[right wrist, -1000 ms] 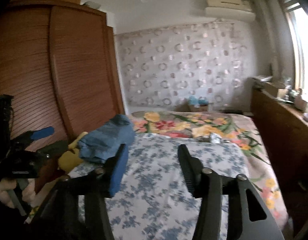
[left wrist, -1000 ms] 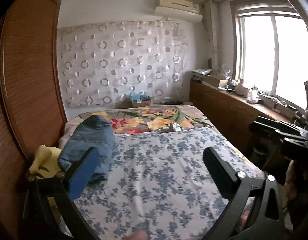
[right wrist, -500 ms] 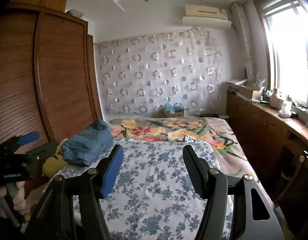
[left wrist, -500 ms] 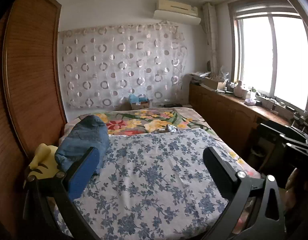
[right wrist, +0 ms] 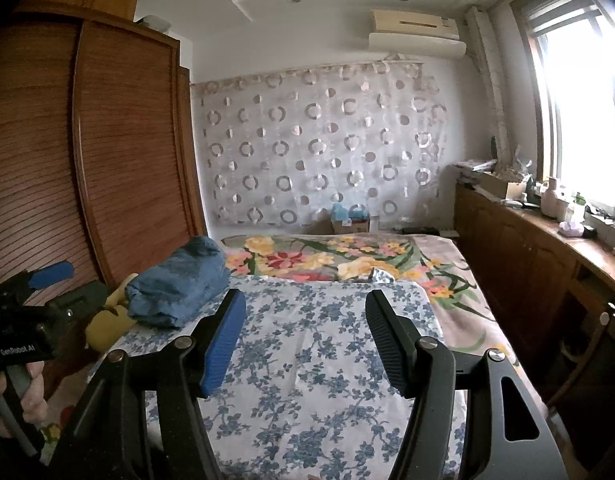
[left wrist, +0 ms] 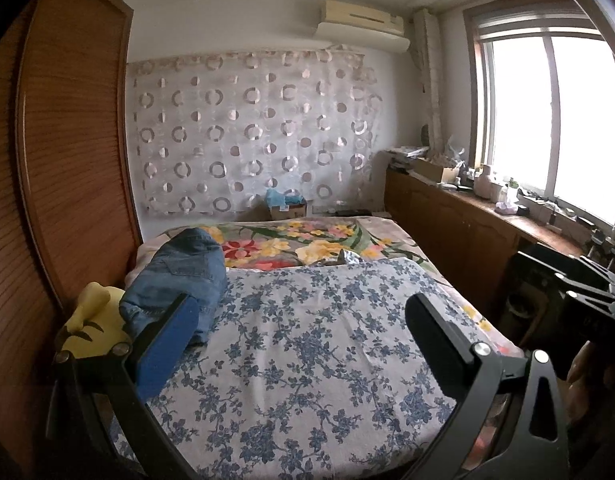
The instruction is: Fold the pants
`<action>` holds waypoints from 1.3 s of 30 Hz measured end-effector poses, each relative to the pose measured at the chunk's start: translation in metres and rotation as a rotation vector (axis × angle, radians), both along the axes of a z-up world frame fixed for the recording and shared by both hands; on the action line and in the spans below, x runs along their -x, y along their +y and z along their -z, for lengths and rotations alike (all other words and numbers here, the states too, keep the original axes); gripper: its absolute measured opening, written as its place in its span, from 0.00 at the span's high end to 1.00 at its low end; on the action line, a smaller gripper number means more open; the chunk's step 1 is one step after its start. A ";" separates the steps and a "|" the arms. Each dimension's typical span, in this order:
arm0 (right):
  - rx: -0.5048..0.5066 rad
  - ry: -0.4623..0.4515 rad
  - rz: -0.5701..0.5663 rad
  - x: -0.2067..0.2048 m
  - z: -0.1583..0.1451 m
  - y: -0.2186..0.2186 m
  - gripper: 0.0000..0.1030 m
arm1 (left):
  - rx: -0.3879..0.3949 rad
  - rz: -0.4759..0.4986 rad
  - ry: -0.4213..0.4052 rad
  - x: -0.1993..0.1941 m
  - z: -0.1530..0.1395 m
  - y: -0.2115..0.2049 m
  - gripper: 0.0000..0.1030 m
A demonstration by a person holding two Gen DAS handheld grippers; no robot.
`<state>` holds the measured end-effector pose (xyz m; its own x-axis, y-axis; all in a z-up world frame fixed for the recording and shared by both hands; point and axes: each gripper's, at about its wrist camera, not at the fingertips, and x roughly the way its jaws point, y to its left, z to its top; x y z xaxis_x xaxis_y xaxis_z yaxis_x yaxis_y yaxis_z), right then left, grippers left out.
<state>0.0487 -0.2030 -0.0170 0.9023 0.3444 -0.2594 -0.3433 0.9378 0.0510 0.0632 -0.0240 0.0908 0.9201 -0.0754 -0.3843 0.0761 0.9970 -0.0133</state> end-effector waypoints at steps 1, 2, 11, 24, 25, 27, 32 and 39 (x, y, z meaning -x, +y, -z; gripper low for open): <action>0.001 0.000 0.001 0.000 0.000 0.000 0.38 | -0.001 -0.001 0.000 0.000 0.000 0.000 0.00; -0.001 -0.001 0.000 0.000 0.000 0.000 0.38 | -0.001 -0.003 -0.002 0.000 0.000 0.000 0.00; 0.000 0.000 0.000 0.002 0.002 -0.006 0.37 | 0.002 -0.003 -0.002 0.001 0.000 0.002 0.00; 0.001 -0.002 0.002 -0.002 0.006 -0.005 0.37 | 0.002 -0.003 -0.004 0.001 0.000 0.004 0.00; 0.001 -0.002 0.002 -0.003 0.005 -0.006 0.37 | 0.002 -0.004 -0.004 0.001 0.000 0.004 0.00; 0.000 -0.003 0.002 -0.002 0.005 -0.005 0.37 | 0.003 -0.003 -0.004 0.001 0.000 0.004 0.00; 0.000 -0.006 -0.001 -0.004 0.008 -0.004 0.37 | 0.004 -0.004 -0.006 0.002 0.000 0.003 0.00; -0.001 -0.008 -0.001 -0.006 0.010 -0.004 0.37 | 0.002 -0.003 -0.005 0.002 0.000 0.004 0.00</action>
